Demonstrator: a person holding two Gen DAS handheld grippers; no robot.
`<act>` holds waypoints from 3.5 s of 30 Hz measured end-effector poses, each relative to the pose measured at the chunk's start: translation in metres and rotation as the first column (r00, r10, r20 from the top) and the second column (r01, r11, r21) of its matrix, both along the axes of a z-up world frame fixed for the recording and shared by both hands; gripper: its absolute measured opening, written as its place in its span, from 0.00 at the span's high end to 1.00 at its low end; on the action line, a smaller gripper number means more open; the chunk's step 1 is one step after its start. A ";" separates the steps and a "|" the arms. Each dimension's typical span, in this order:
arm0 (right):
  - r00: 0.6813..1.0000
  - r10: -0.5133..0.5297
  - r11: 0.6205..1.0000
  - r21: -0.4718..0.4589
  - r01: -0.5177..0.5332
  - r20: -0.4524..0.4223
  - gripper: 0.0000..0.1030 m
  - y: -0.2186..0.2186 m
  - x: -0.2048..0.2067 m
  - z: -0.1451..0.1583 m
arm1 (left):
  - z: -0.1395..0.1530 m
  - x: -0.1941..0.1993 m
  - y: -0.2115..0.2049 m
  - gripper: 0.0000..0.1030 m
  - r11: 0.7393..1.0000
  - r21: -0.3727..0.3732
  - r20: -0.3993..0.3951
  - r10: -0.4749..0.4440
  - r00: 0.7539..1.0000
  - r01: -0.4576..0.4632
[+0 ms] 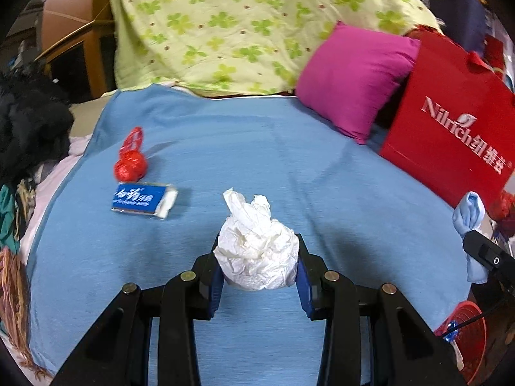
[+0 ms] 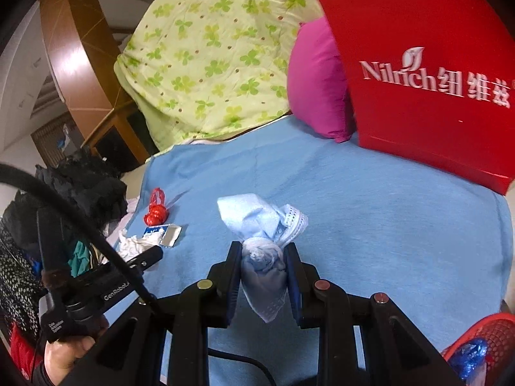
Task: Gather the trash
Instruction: 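Carry the white tissue ball and light blue tissue over the red basket, then open the left tool to drop the tissue ball while the right tool drops the blue tissue, then move both open tools back over the blanket toward the toothpaste box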
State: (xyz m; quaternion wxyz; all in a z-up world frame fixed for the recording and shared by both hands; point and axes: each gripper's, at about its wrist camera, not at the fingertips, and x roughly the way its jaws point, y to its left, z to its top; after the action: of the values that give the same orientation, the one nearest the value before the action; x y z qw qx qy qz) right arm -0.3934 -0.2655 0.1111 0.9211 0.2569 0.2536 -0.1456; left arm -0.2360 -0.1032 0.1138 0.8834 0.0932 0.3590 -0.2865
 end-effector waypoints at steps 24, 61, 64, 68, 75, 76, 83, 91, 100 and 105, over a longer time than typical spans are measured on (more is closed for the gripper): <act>0.972 -0.229 0.973 0.017 0.229 0.056 0.73 -0.042 -0.128 0.012 | 0.028 -0.075 -0.058 0.61 0.978 -0.039 0.038 -0.204 0.978 0.205; 0.809 -0.535 0.824 0.060 0.563 -0.242 0.34 -0.105 -0.306 -0.091 | -0.001 -0.238 -0.174 0.61 0.750 -0.013 -0.073 -0.661 0.747 0.662; 0.797 -0.565 0.811 0.030 0.584 -0.215 0.26 -0.108 -0.313 -0.085 | -0.006 -0.243 -0.182 0.61 0.733 -0.013 -0.086 -0.679 0.729 0.680; 0.784 -0.596 0.794 0.018 0.608 -0.173 0.26 -0.110 -0.326 -0.070 | -0.012 -0.254 -0.194 0.61 0.704 -0.004 -0.104 -0.706 0.700 0.710; 0.778 -0.624 0.780 -0.009 0.625 -0.070 0.26 -0.102 -0.339 -0.036 | -0.024 -0.285 -0.210 0.61 0.635 0.027 -0.141 -0.763 0.631 0.772; 0.776 -0.628 0.778 -0.010 0.628 -0.055 0.26 -0.101 -0.341 -0.032 | -0.025 -0.290 -0.213 0.60 0.626 0.030 -0.148 -0.768 0.623 0.779; 0.769 -0.639 0.769 -0.011 0.639 0.014 0.26 -0.092 -0.351 -0.010 | -0.030 -0.308 -0.230 0.24 0.602 0.068 -0.175 -0.778 0.603 0.796; 0.786 -0.618 0.786 -0.010 0.618 0.034 0.26 -0.087 -0.334 -0.002 | -0.004 -0.253 -0.195 0.23 0.701 0.006 -0.129 -0.707 0.696 0.713; 0.854 -0.519 0.853 -0.040 0.520 0.032 0.26 -0.064 -0.275 0.012 | 0.001 -0.168 -0.134 0.20 0.821 0.004 -0.068 -0.569 0.820 0.570; 0.894 -0.446 0.892 -0.060 0.447 0.030 0.26 -0.047 -0.240 0.019 | -0.002 -0.116 -0.081 0.20 0.900 -0.009 -0.056 -0.435 0.899 0.435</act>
State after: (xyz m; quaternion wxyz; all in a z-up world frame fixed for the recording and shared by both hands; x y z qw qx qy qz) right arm -0.6330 -0.3129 0.1297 0.8729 0.2790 0.1760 -0.3595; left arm -0.3517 -0.1846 0.1117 0.7865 0.1645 0.3544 -0.4782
